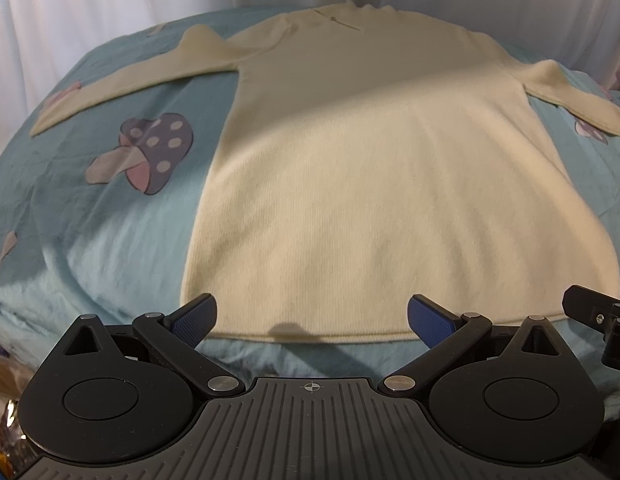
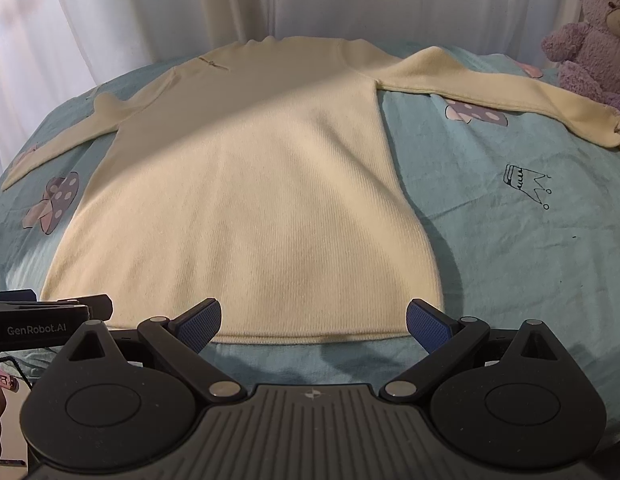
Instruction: Fold small clothes
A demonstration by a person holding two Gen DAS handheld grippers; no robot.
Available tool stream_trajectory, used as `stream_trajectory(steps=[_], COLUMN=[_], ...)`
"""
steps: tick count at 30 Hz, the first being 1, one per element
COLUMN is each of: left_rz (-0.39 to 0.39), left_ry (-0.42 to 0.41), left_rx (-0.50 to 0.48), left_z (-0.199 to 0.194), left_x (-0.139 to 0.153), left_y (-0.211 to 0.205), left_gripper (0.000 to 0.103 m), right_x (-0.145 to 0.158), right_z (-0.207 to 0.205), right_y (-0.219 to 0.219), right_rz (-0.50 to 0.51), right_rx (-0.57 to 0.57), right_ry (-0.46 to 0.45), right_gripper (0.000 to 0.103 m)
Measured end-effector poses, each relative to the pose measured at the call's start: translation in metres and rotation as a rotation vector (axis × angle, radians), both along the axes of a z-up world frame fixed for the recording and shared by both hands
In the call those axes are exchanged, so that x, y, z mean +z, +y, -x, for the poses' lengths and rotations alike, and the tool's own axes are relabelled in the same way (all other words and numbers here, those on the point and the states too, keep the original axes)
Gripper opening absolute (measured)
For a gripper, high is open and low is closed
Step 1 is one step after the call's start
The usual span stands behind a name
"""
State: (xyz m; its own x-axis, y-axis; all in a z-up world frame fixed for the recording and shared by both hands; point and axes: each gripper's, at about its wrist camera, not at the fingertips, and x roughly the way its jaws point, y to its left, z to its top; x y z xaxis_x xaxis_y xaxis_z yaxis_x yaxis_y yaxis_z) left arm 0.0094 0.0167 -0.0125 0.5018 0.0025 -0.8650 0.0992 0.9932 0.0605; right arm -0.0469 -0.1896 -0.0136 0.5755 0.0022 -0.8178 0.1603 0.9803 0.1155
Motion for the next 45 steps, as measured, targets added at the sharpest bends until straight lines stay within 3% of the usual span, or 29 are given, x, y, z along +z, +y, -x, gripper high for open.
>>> stream_trajectory(steps=[12,21,25,29,31,37,39,41,43,45], left_rz=[-0.006,-0.004,-0.011,-0.001,0.007,0.031,0.042,0.063,0.080,0.073], left_ry=[0.024,0.022,0.001,-0.031,-0.051,-0.056,-0.040,-0.014,-0.014,-0.026], left_rx=[-0.007,-0.018,-0.016,-0.010,0.000,0.037,0.052,0.055,0.053,0.043], left_z=[-0.007,-0.025,-0.047,-0.077,-0.096,-0.151,-0.163,-0.172,-0.178,-0.181], left_x=[-0.004,-0.007,-0.005,-0.003,-0.004,-0.019,-0.026,-0.031,-0.034,-0.035], left_y=[-0.003,-0.004,-0.005,-0.007,-0.006,-0.003,0.000,0.003,0.004,0.004], left_gripper=[0.103,0.103,0.103,0.103,0.103,0.103,0.103,0.103,0.103,0.103], right_x=[-0.005,-0.001,-0.005,-0.012,-0.014,-0.046,-0.060,-0.074,-0.086,-0.098], right_z=[-0.004,0.002,-0.016,-0.032,-0.040,-0.069,-0.074,-0.076,-0.079,-0.081], right_y=[-0.006,-0.033,-0.074,-0.149,-0.189,-0.310,-0.340,-0.361,-0.375,-0.387], right_rz=[-0.027,-0.041,-0.095,-0.227,-0.222,-0.395,-0.467,-0.551,-0.597,-0.632], right_rx=[0.000,0.019,-0.108,-0.338,-0.490,-0.857,-0.948,-1.024,-1.078,-1.134], right_ry=[-0.001,-0.250,-0.271,-0.416,-0.483,-0.479,-0.466,-0.472,-0.484,-0.501], right_gripper=[0.099,0.099,0.099,0.099,0.099,0.096,0.073,0.060,0.053,0.037])
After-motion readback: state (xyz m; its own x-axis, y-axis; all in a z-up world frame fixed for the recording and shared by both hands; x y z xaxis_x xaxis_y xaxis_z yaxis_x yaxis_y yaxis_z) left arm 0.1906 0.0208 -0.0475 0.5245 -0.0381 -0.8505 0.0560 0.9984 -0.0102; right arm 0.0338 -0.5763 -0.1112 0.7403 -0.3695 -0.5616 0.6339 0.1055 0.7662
